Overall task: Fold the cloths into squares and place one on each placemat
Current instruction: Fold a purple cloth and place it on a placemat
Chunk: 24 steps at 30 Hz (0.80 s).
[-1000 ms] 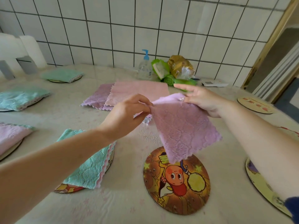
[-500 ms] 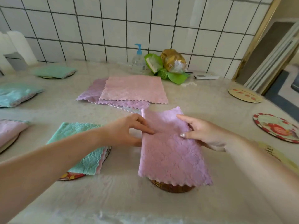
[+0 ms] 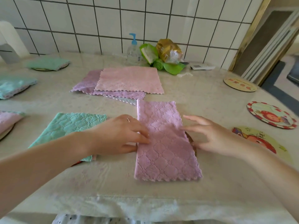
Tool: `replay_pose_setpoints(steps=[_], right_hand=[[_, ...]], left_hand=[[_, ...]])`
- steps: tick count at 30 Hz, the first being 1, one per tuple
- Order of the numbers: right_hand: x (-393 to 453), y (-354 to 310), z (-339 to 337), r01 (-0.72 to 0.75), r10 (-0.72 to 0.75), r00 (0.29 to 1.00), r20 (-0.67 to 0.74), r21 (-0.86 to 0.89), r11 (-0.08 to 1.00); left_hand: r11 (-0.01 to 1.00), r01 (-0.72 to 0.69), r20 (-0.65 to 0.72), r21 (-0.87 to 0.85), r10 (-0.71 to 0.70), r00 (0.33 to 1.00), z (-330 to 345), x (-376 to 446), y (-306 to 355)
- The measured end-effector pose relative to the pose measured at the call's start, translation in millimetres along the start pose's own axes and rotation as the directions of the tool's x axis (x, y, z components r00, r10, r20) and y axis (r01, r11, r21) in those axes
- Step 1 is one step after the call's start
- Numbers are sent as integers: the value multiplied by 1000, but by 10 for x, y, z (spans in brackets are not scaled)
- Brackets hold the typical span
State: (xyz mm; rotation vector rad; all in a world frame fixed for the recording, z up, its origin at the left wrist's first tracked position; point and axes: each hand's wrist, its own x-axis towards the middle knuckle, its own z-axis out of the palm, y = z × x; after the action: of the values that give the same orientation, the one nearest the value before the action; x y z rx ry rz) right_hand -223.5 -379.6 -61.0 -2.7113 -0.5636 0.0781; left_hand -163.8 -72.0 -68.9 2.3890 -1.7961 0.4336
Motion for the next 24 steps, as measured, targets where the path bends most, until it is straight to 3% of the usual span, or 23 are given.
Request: replay_pose_setpoints(steps=[4, 8, 11, 14, 16, 18, 21, 24], right_hand=[[-158, 50, 37, 135, -134, 989, 68, -3, 991], [-162, 35, 189, 230, -229, 971, -66, 2, 973], [-130, 24, 265, 302, -303, 939, -160, -28, 953], [-93, 4, 282, 320, -321, 931, -173, -37, 947], [-92, -5, 282, 261, -235, 950, -206, 107, 959], [-79, -16, 273, 129, -53, 967, -248, 299, 945], [44, -23, 231, -49, 161, 928, -336, 318, 947], [246, -52, 134, -144, 289, 903, -317, 412, 900]], left_hand=[[998, -16, -14, -68, 15, 1000, 58, -60, 119], [984, 95, 48, -151, -89, 995, 110, -134, 144], [883, 294, 88, -367, -281, 956, 122, -156, 173], [746, 466, 177, -475, -438, 881, 33, -89, 219], [678, 511, 201, -528, -485, 851, -23, -26, 212], [628, 542, 171, -558, -552, 816, -27, 33, 160], [466, 639, 183, -612, -702, 688, 24, 125, 48], [256, 667, 287, -700, -754, 591, 37, 268, -46]])
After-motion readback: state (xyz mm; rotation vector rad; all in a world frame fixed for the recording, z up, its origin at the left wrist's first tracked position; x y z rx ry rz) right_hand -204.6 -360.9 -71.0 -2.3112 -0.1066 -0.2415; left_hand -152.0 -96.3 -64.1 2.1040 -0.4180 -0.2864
